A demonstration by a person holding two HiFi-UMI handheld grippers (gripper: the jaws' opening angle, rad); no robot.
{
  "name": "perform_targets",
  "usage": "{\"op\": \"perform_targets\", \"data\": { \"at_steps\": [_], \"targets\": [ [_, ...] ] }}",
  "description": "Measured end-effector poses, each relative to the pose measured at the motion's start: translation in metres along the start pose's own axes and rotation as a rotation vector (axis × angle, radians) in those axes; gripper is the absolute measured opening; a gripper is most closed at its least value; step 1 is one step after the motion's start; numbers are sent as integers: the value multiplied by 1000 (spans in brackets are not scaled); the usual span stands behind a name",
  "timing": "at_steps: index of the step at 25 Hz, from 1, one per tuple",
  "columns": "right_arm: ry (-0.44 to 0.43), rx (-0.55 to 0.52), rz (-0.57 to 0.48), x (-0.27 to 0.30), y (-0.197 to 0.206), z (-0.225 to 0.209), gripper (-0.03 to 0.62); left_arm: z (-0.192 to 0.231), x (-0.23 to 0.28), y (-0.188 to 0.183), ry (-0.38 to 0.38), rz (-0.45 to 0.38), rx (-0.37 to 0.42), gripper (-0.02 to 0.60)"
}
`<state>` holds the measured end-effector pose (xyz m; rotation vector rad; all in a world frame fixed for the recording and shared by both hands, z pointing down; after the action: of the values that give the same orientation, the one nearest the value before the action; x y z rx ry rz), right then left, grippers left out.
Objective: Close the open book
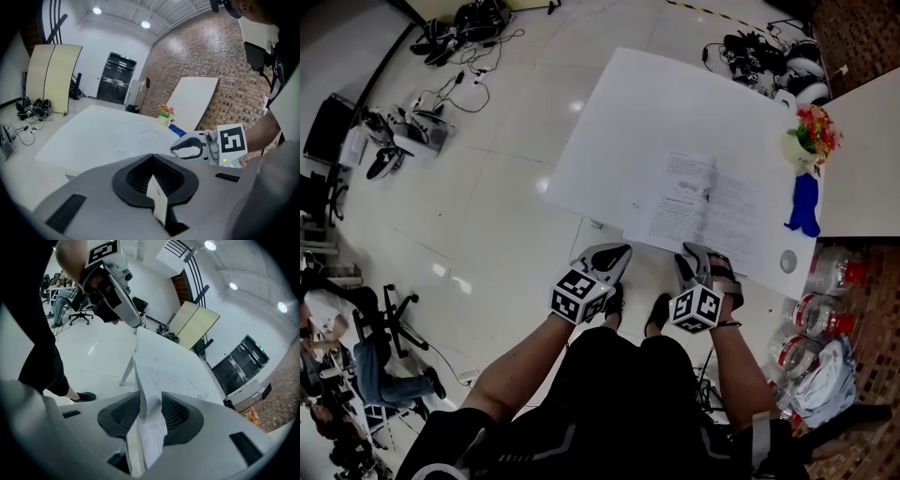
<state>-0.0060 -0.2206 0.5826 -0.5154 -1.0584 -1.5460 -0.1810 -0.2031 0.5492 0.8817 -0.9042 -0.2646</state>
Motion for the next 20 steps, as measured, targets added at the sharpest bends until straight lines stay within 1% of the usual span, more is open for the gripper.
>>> {"op": "perform_targets", "data": {
  "at_steps": [4,8,12,17,20],
  "targets": [
    [-12,2,-8,6,-2,-1,103,-3,7,5,19,10,-6,-5],
    [14,-46,19,10,-2,2,103,-5,8,6,31,4,-7,-5],
    [50,-64,-3,6,-4,2,101,-4,7,6,27,3,-3,-5],
    [119,10,-47,-6,0,3,98,-6,6,7,29,19,-1,-5],
    [165,85,-68,-17,5,5,66,-12,6,5,42,22,5,-5]
  ]
}}
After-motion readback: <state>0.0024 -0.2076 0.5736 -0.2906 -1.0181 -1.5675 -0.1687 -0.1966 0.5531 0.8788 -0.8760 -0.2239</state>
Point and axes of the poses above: the fingertips, and each gripper's own axes: x forward along the fingers, z to its left, y out of its underside, the point moved 7 cm from there along -x, backward along the fingers, and after that the axes turned 7 degrees about z, right-handed, at the moved point
